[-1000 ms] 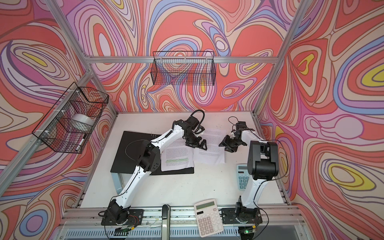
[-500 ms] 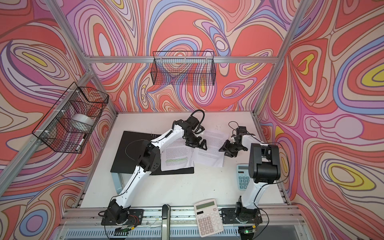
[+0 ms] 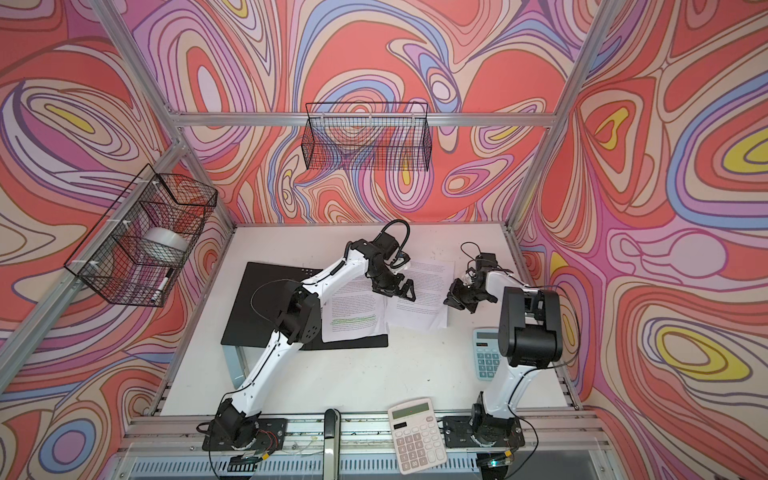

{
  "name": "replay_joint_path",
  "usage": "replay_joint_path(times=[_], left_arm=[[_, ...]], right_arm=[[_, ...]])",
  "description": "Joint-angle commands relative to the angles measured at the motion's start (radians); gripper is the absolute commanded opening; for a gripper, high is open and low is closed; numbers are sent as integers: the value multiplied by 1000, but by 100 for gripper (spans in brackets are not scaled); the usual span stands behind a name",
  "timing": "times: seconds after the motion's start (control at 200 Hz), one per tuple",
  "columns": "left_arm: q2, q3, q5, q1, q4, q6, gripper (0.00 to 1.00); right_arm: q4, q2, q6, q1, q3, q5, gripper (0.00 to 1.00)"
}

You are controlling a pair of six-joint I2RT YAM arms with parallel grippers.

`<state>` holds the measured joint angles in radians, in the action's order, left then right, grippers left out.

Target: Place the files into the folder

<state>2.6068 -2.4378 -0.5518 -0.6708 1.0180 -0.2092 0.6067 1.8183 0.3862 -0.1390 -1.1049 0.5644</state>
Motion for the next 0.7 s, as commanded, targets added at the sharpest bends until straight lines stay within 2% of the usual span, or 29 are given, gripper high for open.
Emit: replay_joint_path(times=[0.0,0.185,0.361,0.521,0.616,0.696], left_arm=[[-87,-36,80,-13,41,45,100],[-246,-85,148,-9,55,95,100],[-448,-55,233,34,91,151,100],[-659,111,237,193,62,78,100],[-774,227,259,302,40,82,100],[-830,262,223,403,68,81,100]], right_arm=[[5,-71,-8,-5,-26,-18,0],[51,-123,-18,-5,-67,-8,0],[128,-192,-17,-2,-170,45,0],[240,-225,-17,44,-332,68,0],[333,-191,-27,127,-469,67,0],[386,-143,-23,220,-580,57,0]])
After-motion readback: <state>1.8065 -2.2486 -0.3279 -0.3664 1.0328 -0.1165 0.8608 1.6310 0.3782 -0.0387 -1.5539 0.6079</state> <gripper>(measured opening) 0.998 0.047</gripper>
